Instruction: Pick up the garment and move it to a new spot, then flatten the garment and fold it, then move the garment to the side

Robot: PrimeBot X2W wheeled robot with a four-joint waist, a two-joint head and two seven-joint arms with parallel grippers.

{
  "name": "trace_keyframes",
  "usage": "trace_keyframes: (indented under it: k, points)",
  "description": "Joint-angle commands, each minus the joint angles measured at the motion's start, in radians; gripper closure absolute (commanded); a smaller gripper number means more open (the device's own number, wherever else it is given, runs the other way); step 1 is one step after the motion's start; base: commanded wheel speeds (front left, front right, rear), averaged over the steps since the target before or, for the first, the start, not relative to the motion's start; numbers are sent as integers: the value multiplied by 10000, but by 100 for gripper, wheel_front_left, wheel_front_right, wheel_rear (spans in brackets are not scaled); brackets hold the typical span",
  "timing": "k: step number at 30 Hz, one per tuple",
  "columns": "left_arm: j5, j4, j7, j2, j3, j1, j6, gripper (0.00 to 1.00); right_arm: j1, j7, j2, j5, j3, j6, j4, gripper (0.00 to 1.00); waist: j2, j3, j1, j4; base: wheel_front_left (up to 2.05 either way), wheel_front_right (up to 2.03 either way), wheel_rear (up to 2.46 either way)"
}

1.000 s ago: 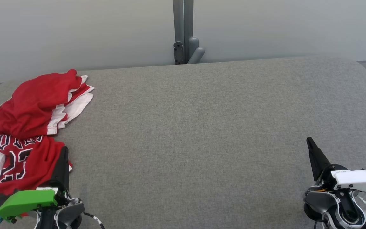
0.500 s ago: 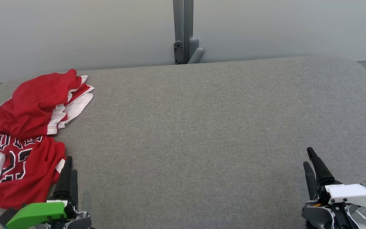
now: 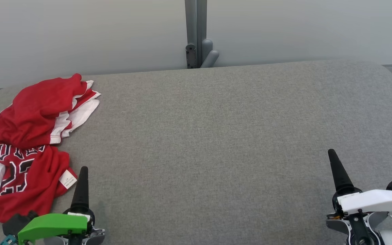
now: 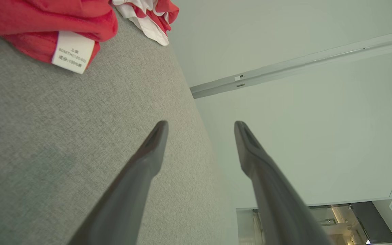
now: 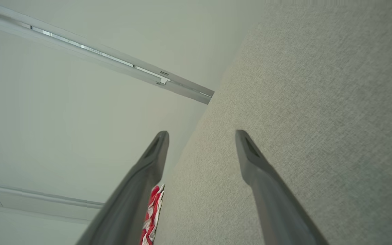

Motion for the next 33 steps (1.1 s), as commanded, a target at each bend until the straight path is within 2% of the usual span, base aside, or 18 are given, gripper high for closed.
trace_keyframes:
  k: [1, 19, 33]
  points:
    - [520, -169, -106, 40, -55, -116, 11, 0, -8, -108, -88, -493, 47, 4, -256, 0, 9, 2, 0, -1, 0, 0, 0]
    - [4124, -402, -776, 60, -308, 78, 66, 0, 232, -774, -176, -3742, 264, 5, -452, 0, 16, 20, 0, -69, 0, 0, 0]
    - [6085, -449, -1190, 75, -332, 203, 0, 0, 334, -1183, -239, -5499, 384, 5, -511, 0, 22, 41, 0, -77, 0, 0, 0]
